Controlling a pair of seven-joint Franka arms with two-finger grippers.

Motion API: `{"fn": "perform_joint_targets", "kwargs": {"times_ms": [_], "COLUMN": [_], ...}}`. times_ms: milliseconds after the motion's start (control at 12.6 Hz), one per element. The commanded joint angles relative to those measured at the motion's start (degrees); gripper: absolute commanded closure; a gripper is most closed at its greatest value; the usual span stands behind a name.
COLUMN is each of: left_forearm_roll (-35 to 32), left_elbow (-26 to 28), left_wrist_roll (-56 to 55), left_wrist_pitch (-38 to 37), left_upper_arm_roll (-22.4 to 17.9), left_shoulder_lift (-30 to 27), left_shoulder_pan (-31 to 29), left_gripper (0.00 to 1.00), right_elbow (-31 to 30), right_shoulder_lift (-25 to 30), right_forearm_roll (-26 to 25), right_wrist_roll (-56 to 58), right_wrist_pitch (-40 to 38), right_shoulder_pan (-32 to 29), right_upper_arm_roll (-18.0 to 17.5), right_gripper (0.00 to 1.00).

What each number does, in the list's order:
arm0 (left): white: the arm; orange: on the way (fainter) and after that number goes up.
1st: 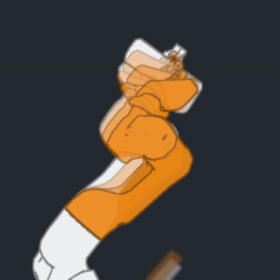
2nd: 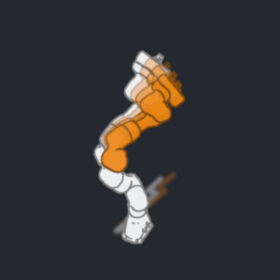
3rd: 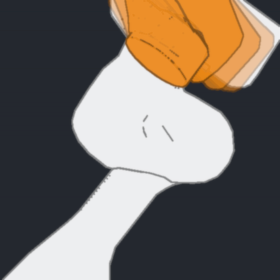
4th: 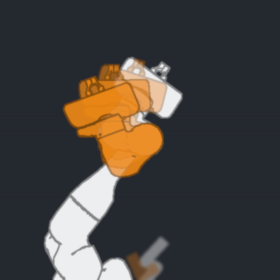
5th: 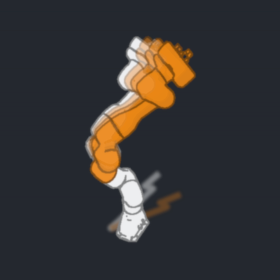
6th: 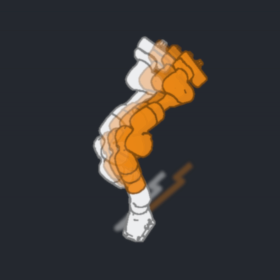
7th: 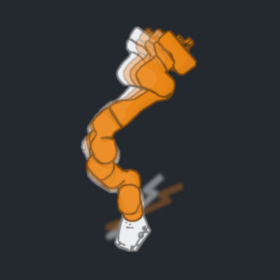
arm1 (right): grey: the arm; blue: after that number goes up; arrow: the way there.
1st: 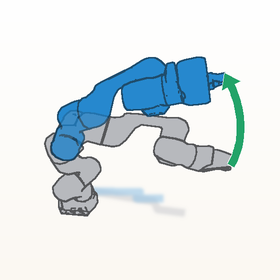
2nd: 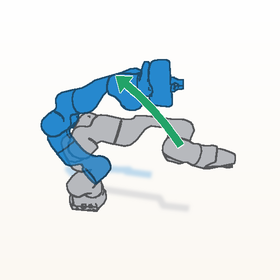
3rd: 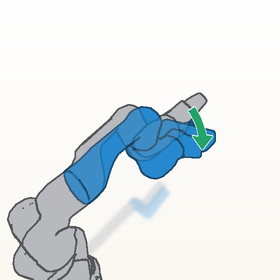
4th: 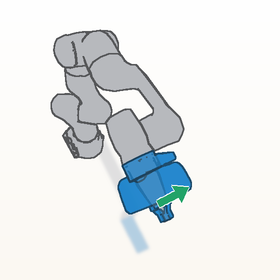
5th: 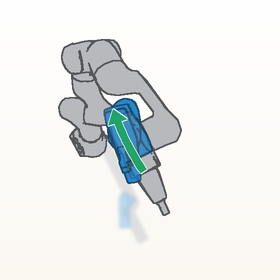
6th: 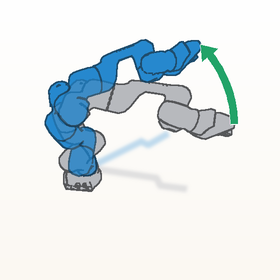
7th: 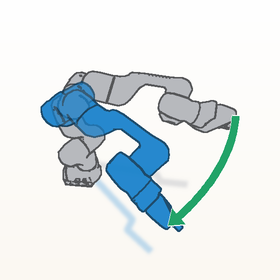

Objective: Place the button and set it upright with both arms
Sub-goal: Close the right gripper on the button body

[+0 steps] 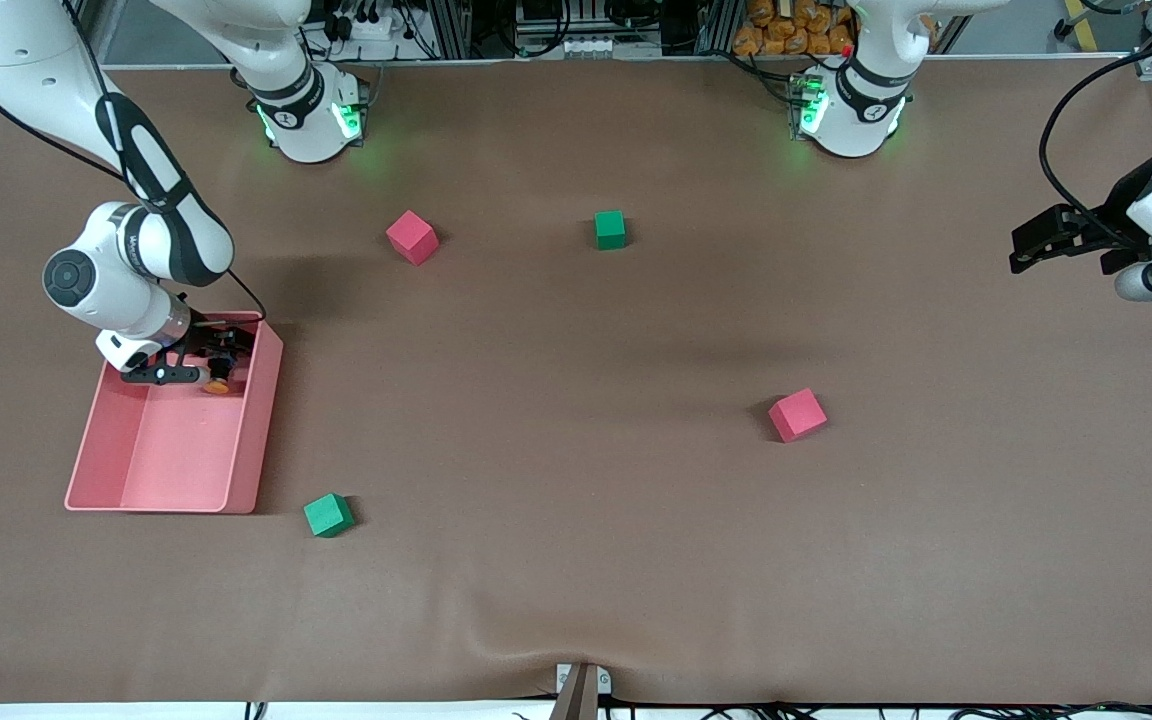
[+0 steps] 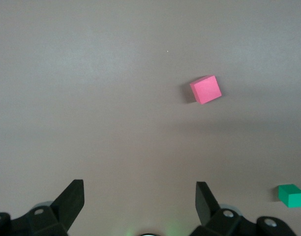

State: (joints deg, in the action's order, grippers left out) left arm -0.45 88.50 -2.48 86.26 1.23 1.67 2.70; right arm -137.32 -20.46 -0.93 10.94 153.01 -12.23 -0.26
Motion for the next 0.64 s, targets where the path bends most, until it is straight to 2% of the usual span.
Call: {"fn": "perform_joint_targets", "kwargs": {"times_ms": [0,80,557], "left_forearm_roll": [-0.52,-0.52,-0.52], "left_elbow": [-0.35,-0.35,-0.52], "left_wrist_roll": [-0.51,-0.6,-0.42], "left_wrist_pitch": [-1.18,-1.18,-1.18], "left_upper_arm_roll": [0.44,0.44,0.35], "left_shoulder_lift": [-0.62,-0.53,-0.53], "left_shoulder_pan": [-0.15,-0.15,-0.24], "left_gripper": [0.0,0.0,0.0], "right_elbow": [1.27,1.27,1.44], "right_shoulder_lift": [-3.09,-3.09,-2.13], "right_forearm_roll": [0.05,0.05,0.05], "right_wrist_roll": [1.89,1.89,1.98], "right_wrist_pitch": [1.77,1.59,1.15], "right_shoulder_pan": [-0.34,-0.34,-0.25], "right_upper_arm_roll": [-0.27,-0.27,-0.35], "right_gripper": [0.84,1.0,1.0]}}
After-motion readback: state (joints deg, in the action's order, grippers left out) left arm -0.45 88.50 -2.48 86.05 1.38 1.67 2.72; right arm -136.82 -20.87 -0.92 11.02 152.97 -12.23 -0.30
